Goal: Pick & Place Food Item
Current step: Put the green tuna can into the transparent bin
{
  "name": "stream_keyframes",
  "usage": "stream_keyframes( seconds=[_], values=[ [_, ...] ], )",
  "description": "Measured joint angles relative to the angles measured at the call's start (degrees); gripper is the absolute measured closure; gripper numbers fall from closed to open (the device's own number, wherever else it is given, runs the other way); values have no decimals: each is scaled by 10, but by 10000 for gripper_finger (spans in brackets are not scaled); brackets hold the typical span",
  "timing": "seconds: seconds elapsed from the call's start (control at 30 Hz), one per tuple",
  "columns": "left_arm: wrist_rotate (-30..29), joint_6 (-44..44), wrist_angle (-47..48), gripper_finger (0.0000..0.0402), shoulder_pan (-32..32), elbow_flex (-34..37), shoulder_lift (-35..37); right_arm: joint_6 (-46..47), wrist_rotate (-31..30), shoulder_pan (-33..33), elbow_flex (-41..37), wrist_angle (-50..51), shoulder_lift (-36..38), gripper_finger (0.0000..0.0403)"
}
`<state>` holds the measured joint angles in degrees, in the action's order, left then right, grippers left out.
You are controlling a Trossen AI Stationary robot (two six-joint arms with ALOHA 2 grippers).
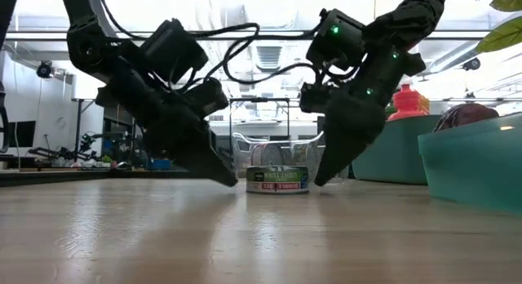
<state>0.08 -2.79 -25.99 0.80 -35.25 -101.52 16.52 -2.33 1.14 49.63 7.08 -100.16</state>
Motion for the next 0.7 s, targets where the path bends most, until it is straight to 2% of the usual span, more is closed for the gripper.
stream_keyframes(
  seconds=[0.07,0.23,0.37,0.5,0.63,0.7],
  values=[
    [2,0,3,272,-1,0,-1,0,-9,-2,-1,5,-1,245],
    [-1,0,3,272,-2,0,2,-8,-82,-3,-1,7,1,245],
    [-1,0,-1,272,-2,-1,2,-27,-84,-3,-2,8,1,245],
    [-2,0,-2,272,-2,-1,2,-30,-72,6,-3,16,1,245],
    [-2,0,-2,272,-2,-1,2,-73,22,22,-5,42,21,245],
    [-2,0,-2,272,-2,-1,2,-109,40,37,-7,27,37,245]
  ],
)
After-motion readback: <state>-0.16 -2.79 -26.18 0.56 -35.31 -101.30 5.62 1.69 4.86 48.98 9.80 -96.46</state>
